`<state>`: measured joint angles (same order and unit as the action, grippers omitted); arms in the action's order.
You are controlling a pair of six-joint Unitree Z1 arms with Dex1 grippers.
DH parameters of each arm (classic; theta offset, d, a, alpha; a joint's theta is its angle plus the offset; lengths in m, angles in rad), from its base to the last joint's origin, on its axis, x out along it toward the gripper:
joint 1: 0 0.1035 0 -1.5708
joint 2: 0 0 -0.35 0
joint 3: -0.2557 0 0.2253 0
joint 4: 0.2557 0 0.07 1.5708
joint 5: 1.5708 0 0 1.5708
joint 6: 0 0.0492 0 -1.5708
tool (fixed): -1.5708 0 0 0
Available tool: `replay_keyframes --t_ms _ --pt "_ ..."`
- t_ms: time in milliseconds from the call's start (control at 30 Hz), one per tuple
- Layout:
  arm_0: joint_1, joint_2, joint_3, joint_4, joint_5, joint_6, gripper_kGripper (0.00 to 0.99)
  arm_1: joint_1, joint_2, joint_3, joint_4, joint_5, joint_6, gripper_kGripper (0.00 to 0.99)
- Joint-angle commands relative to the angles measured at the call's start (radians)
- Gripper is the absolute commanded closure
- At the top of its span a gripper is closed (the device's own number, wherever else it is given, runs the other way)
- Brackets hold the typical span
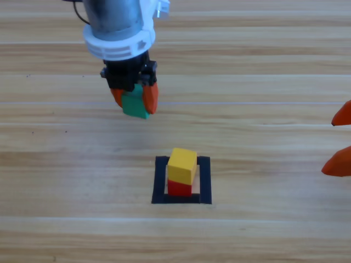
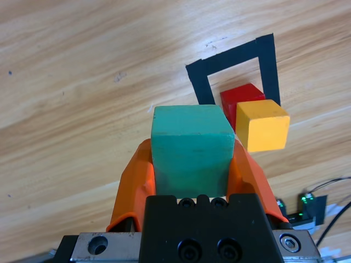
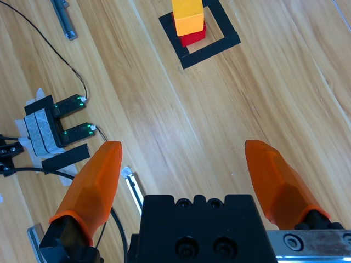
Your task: Stack the blocks in the rectangular block: red at the bottom, yellow in the middle, green on top
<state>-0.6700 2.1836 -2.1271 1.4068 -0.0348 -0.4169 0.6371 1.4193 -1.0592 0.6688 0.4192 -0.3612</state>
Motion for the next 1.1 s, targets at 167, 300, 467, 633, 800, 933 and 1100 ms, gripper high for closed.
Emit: replay_keyframes --t_ms 167,300,467,633,800,933,1100 --pt "-0.054 -0.09 0.07 0.007 0.042 -0.257 0.99 0.03 -0.033 0.028 -0.02 0.015 -0.01 0.007" --pt "-0.111 -0.082 0.058 0.006 0.052 -0.349 0.99 0.03 -0.034 0.028 -0.02 0.015 -0.01 0.007" --pt "-0.201 -0.028 0.021 0.006 0.078 -0.418 0.99 0.029 -0.033 0.028 -0.02 0.015 -0.012 0.007" --pt "-0.229 0.021 -0.011 0.006 0.076 -0.421 0.99 0.03 -0.031 0.028 -0.02 0.015 -0.01 0.007" --pt "-0.229 0.036 -0.011 0.006 0.078 -0.419 0.985 0.029 -0.028 0.027 -0.02 0.015 -0.01 0.007" --pt "-0.229 0.054 -0.013 0.006 0.087 -0.419 0.985 0.03 -0.028 0.028 -0.02 0.015 -0.01 0.007" --pt "-0.229 0.09 -0.017 0.004 0.089 -0.41 0.985 0.029 -0.026 0.028 -0.02 0.015 -0.01 0.007"
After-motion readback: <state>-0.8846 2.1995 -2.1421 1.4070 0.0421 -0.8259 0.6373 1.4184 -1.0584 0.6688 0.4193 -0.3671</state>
